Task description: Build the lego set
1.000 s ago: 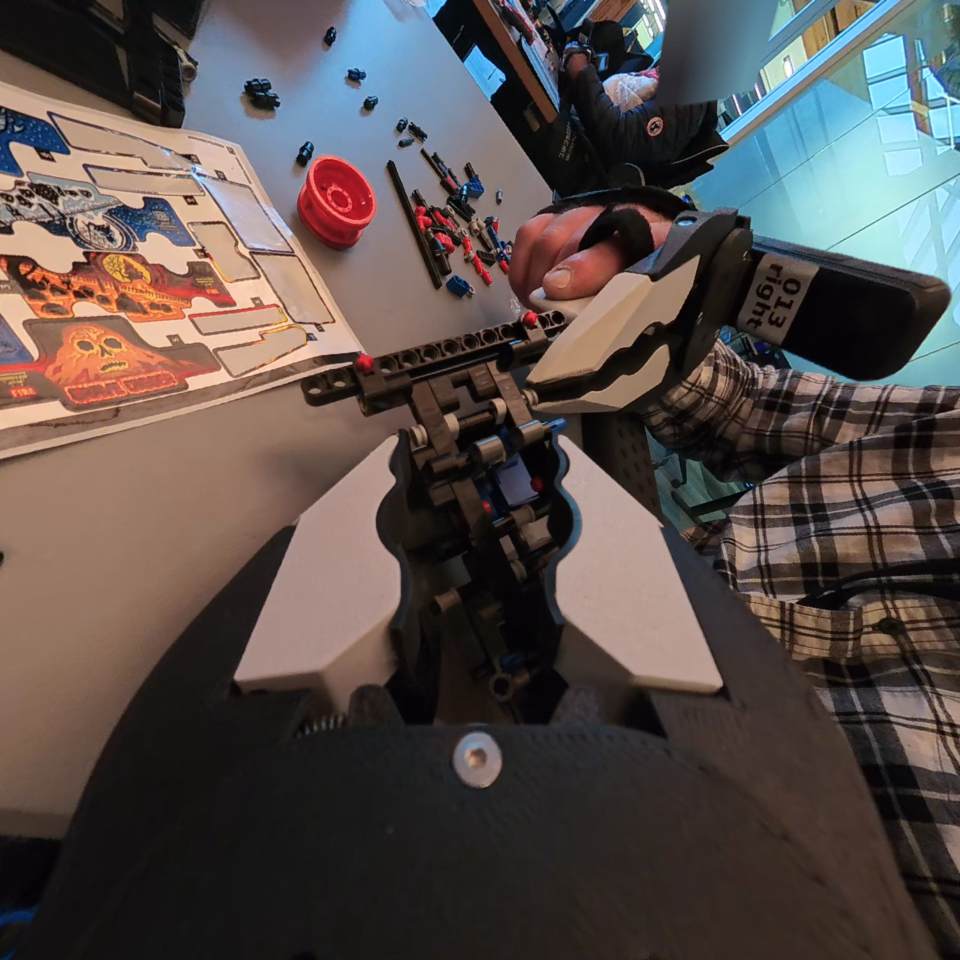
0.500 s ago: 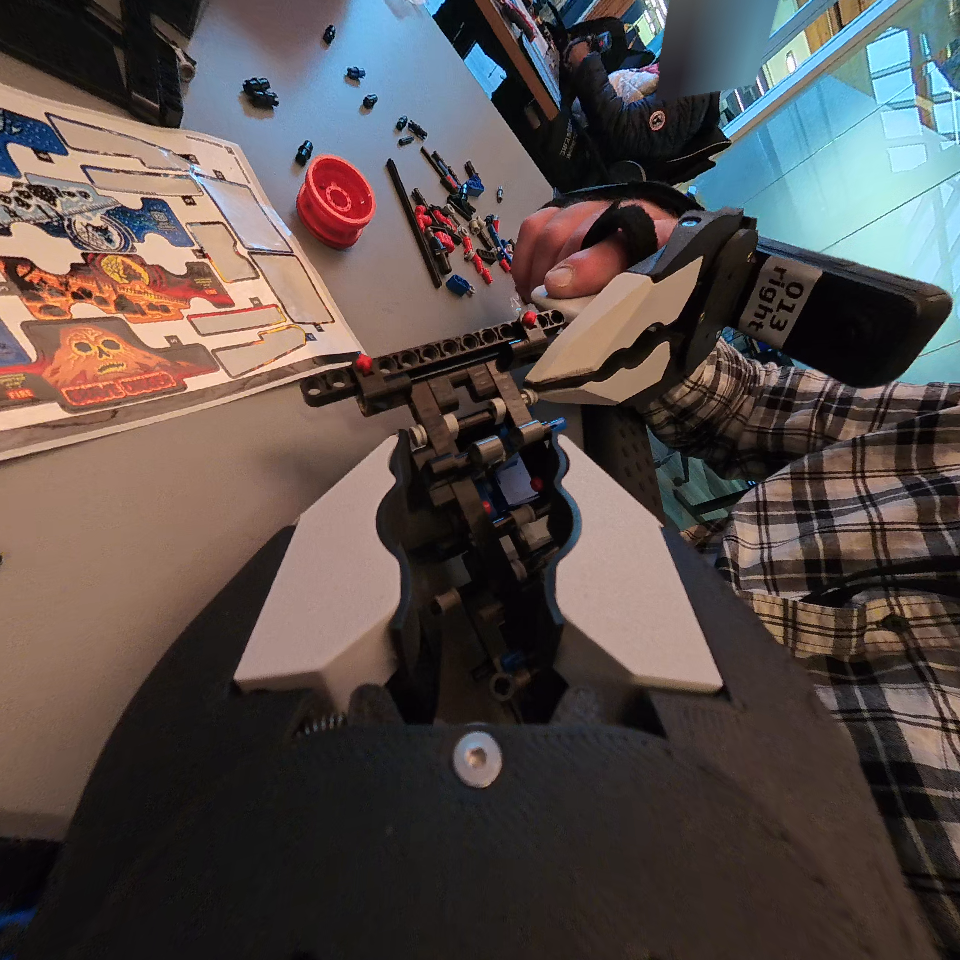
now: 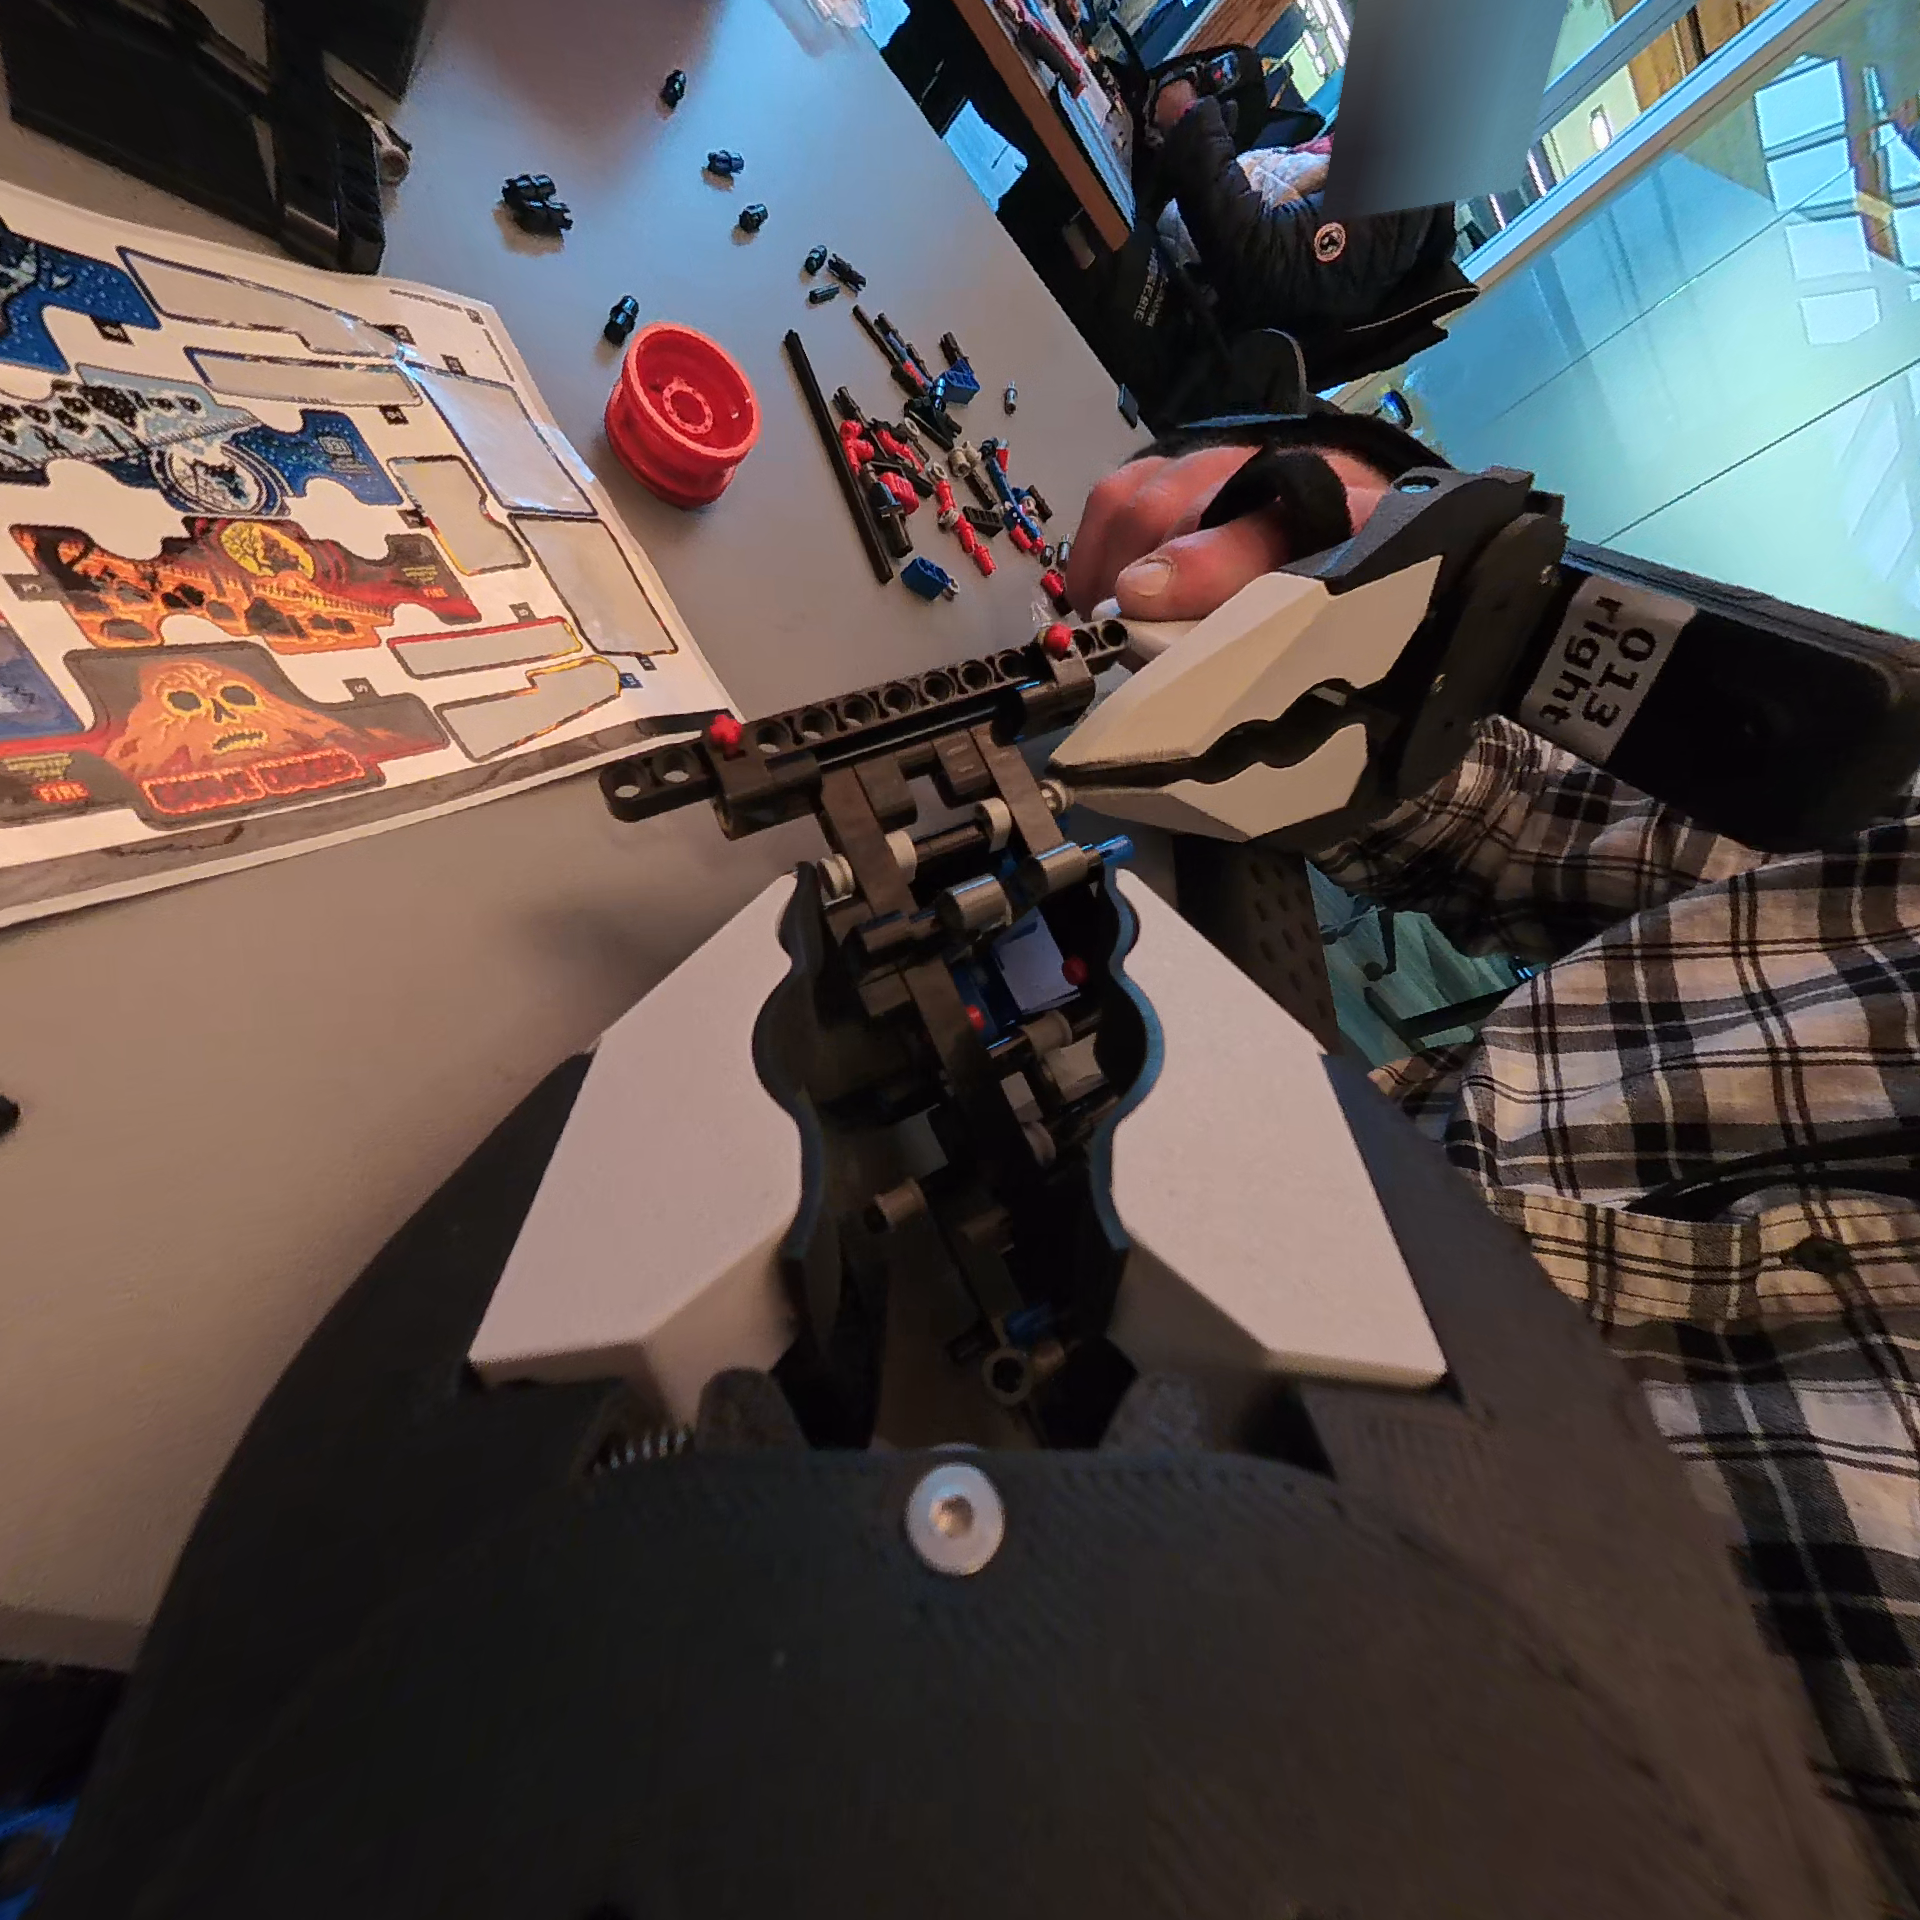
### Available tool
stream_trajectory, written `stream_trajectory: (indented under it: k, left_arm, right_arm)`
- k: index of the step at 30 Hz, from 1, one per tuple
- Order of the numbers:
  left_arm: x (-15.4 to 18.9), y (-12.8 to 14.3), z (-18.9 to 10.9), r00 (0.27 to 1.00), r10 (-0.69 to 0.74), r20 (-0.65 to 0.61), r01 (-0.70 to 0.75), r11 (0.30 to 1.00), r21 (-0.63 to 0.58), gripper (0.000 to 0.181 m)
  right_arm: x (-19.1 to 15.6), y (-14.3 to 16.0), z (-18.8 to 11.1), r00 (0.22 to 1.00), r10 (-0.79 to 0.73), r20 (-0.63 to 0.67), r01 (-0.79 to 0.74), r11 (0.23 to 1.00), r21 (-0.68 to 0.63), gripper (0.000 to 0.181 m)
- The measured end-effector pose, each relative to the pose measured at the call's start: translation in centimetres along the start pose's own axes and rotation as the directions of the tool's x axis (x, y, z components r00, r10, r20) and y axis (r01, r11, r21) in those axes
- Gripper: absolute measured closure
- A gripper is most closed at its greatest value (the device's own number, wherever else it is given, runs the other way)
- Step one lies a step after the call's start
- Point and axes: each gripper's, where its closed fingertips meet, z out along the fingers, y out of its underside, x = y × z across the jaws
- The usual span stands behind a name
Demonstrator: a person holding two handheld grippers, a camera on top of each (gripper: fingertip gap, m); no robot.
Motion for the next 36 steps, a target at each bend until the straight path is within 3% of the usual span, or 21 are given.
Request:
stream_trajectory:
  k: [24,36]
  left_arm:
    - [-0.7,-0.4,-0.1,0.98,0.083,0.178,-0.084,0.996,-0.003,0.131]
    - [-0.6,-0.5,0.0,0.986,0.061,0.158,-0.065,0.998,0.024,0.13]
  right_arm:
    - [0.3,0.5,0.9,0.976,0.205,-0.076,-0.214,0.965,-0.152,0.181]
    - [0.2,0.3,-0.7,0.973,0.216,0.085,-0.214,0.976,-0.026,0.181]
